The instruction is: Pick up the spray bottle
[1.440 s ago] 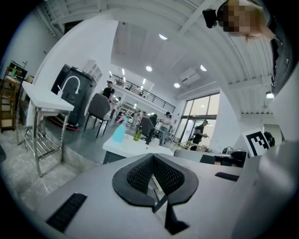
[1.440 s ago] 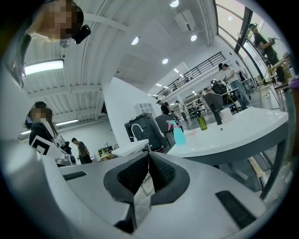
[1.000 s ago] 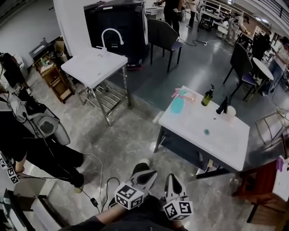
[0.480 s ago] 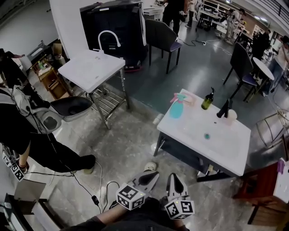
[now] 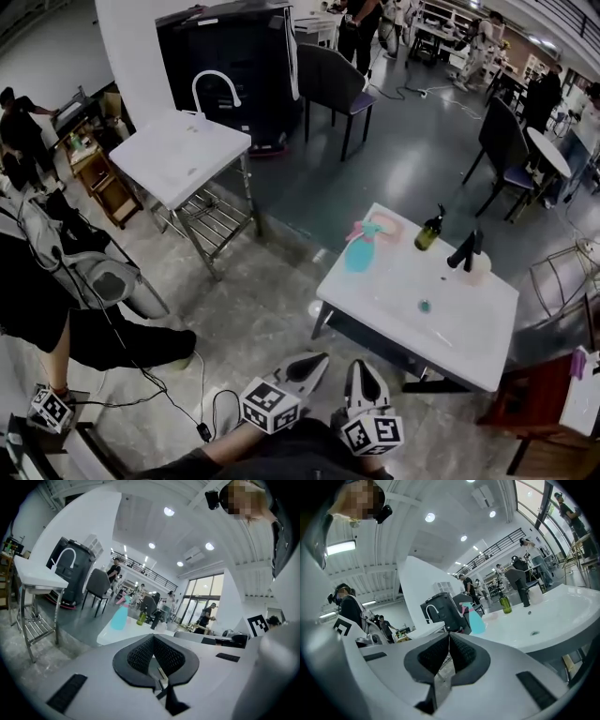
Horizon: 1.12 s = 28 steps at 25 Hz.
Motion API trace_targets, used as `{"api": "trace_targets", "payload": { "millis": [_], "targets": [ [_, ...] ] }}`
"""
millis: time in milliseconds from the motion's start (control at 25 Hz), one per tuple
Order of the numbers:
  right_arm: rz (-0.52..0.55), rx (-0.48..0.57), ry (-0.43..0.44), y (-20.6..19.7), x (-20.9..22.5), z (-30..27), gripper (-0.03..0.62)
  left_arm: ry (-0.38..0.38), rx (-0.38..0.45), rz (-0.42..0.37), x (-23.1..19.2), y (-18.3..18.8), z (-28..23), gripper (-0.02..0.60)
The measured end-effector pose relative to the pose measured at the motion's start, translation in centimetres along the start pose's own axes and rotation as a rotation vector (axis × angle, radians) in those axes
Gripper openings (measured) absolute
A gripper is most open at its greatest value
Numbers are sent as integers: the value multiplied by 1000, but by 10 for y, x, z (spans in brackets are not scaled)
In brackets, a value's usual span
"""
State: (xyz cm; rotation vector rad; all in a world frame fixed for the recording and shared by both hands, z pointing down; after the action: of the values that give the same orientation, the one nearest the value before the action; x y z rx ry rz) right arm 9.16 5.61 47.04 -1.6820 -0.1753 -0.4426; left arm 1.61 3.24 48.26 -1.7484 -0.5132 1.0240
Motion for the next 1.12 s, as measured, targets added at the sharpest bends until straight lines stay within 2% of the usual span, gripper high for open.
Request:
{"api": "trace_targets", "payload": {
  "millis": [520,1120],
  "targets": [
    [19,21,-42,41,44,-109,8,-62,-2,-9,-65,57,-95,5],
    [46,64,-109,67,77,-184,8,-44,-4,-14,-140,95,-143,5]
  ]
}}
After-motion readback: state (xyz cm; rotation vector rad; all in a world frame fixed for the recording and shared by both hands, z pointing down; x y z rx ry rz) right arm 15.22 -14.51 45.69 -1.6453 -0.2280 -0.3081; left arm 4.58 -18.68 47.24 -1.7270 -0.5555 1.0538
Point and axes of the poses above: the fingertips, and each gripper's own axes: z backward along the fingers, x to its right, y out of its top, the point moved 1 cm from there along z, backward along the fingers, and after that the axes turned 2 degrees about x, right-handed, at the moved point
